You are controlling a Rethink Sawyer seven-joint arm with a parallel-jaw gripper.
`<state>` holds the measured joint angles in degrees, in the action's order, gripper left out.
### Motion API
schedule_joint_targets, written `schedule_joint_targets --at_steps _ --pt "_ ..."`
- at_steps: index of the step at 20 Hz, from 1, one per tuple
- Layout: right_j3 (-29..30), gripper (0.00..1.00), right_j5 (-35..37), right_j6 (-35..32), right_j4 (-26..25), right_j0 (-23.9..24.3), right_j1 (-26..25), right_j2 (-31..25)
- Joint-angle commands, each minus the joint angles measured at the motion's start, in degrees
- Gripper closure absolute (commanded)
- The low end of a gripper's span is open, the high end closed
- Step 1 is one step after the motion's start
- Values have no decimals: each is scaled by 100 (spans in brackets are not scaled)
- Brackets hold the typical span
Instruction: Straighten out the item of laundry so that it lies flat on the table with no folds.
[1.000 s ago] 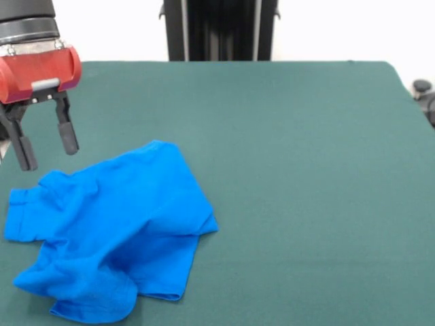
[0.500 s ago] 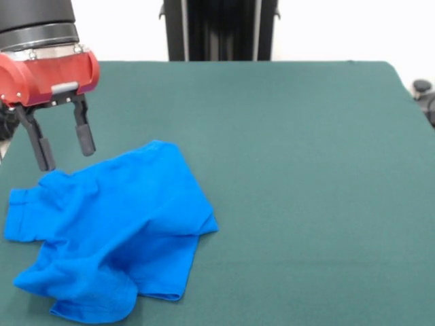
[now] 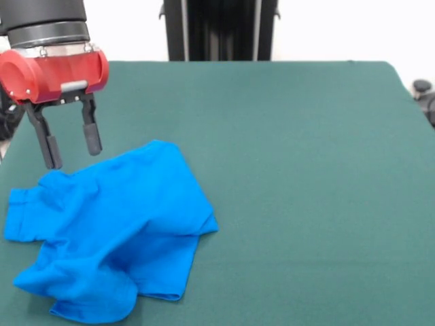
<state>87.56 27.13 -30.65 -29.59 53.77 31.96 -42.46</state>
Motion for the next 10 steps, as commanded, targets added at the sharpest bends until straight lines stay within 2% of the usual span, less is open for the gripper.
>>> schedule_joint_targets --at_steps 1,10 --pt "711 0 -361 -2161 344 -503 -11 730" --pt "992 0 -350 -2411 859 -817 105 1339"
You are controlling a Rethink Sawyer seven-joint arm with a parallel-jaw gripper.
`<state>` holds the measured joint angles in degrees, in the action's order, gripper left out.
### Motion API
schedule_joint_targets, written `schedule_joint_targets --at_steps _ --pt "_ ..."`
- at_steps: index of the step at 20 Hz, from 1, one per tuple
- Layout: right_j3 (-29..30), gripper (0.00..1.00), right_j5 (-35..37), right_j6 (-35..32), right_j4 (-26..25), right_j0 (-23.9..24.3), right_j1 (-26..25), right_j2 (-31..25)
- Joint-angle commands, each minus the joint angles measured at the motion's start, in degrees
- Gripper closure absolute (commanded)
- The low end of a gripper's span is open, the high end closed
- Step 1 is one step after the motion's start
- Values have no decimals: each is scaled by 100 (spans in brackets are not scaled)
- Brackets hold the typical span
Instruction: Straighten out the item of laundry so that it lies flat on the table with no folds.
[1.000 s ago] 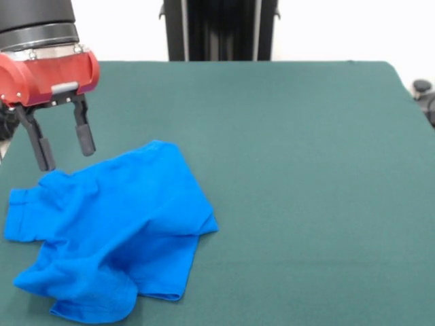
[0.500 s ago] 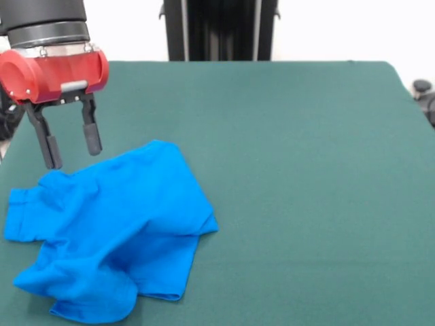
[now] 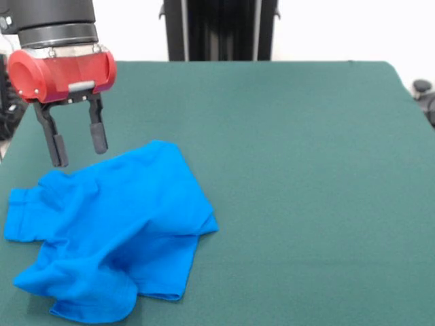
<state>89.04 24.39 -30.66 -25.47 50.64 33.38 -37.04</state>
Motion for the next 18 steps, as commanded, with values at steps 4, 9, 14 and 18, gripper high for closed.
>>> schedule_joint_targets --at_steps 4,9,14,18 --pt "1097 0 -270 -2609 689 -669 112 1061" --pt "1373 0 -482 -2865 991 -880 192 1362" --pt "1371 0 -635 -2957 1141 -983 144 1436" --pt "1357 0 -675 -3111 1214 -1046 61 1514"
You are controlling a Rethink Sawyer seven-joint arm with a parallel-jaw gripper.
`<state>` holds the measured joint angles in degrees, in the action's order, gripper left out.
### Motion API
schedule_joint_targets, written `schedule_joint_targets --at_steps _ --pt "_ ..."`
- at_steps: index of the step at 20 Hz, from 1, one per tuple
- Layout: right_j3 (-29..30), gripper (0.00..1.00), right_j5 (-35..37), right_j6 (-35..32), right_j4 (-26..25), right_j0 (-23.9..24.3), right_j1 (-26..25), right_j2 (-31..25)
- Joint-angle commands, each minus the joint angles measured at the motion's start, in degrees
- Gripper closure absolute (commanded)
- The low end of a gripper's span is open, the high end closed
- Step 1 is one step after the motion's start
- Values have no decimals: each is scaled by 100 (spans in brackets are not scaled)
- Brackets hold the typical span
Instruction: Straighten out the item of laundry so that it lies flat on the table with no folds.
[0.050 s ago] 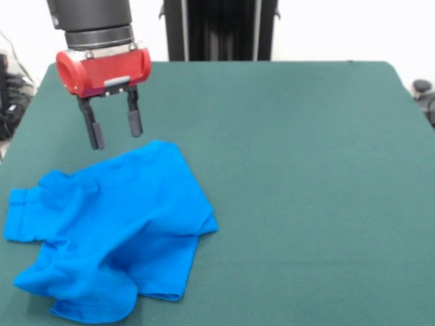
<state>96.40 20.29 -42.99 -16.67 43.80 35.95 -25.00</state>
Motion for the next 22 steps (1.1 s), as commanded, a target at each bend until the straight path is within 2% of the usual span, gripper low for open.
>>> schedule_joint_targets --at_steps 1,7,16,22 --pt "624 0 -256 -1928 362 -375 -224 347" --pt "702 0 -570 -2259 467 -464 -259 531" --pt "620 0 -721 -2311 716 -530 -477 532" --pt "693 0 -979 -2617 969 -734 -581 896"
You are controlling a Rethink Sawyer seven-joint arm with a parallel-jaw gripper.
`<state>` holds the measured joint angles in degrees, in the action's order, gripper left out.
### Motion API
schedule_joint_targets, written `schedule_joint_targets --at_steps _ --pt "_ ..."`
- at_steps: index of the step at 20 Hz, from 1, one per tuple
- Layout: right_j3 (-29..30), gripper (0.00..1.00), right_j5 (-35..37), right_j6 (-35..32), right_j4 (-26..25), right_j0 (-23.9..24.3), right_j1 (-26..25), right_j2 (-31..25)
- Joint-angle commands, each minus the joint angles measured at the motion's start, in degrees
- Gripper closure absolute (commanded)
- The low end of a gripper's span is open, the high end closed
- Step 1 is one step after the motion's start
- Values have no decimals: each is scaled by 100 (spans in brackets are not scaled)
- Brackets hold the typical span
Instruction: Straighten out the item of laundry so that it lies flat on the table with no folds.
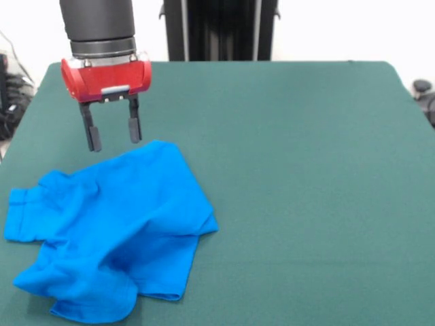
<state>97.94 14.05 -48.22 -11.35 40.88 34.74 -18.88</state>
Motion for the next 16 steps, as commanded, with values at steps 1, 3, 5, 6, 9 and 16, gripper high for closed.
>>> schedule_joint_targets --at_steps 1,3,5,6,9,16 --pt "541 0 -369 -2087 471 -453 -474 305" --pt "540 0 -357 -2089 573 -480 -516 351" --pt "541 0 -370 -2080 658 -504 -546 386" --pt "555 0 -375 -2069 697 -512 -540 393" --pt "571 0 -389 -2043 784 -541 -519 433" --pt "616 0 -416 -2077 871 -603 -474 527"
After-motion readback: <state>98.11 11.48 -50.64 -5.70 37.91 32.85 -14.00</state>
